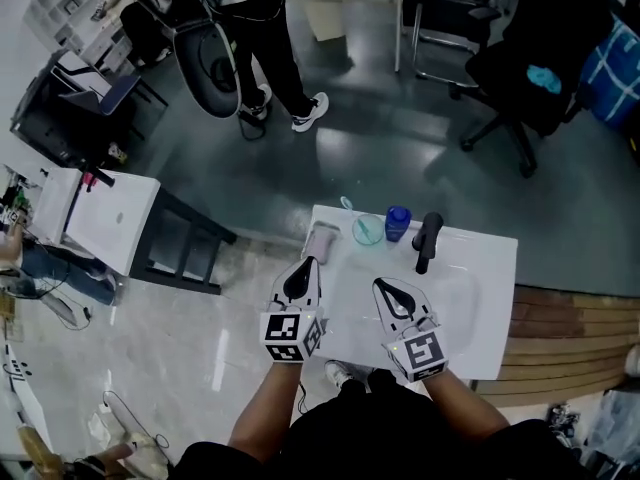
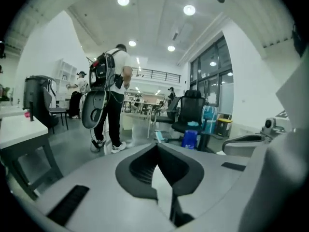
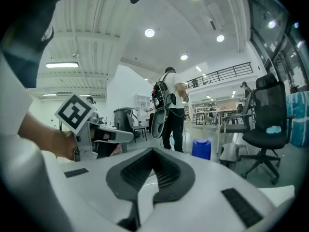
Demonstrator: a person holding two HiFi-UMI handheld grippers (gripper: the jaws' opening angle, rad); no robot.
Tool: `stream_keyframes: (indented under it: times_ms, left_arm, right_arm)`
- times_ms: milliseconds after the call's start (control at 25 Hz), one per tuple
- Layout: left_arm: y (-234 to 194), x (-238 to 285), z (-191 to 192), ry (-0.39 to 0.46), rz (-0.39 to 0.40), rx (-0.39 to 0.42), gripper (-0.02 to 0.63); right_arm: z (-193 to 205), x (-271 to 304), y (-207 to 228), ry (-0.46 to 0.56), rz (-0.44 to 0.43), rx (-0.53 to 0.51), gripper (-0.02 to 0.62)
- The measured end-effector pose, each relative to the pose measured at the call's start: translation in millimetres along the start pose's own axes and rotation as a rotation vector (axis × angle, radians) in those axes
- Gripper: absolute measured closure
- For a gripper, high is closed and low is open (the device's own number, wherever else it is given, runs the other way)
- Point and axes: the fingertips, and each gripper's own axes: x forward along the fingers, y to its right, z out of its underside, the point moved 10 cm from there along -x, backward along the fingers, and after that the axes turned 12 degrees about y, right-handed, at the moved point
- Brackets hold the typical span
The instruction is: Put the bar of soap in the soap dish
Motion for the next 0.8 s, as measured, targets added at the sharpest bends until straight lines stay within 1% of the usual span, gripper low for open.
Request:
stream_keyframes:
  times_ms: [80,200,360,480,560,800]
  left_arm:
    - [7.3,-16.7,-7.4,0.053,0.024,-0.007,0.586]
    - [13.4,-33.1,-16.7,0.105,0.059,-0.028,0.584]
    - [17.2,-45.2,-30.0,0.17,0.1,-0.001,0.584]
    - [16.1,-52.6,-37.3,0.201,0.126,-0.042,0.584]
    - [16.0,-56.5,-40.2,0.214,0.134,-0.061,0.584]
    - [14.2,-61.7,-45.1,0.229,0.148,-0.043,0.584]
  right_arm:
    - [-7.3,-6.7,0.3,0.025,0.016,-0.027,0.58]
    - [-26.7,-9.9,11.2,0.066,0.02,-0.089,0.58]
    - [-53.2,-11.1,15.6,0.118,0.029,-0.13,0.58]
    - [-62.1,-11.8,9.6,0.144,0.061,-0.137,0.58]
    - [-65.8,-12.1,3.9,0.154,0.066,-0.135,0.58]
    - [-74.8,-11.5,-6.7,0.173,0.071,-0.164,0.58]
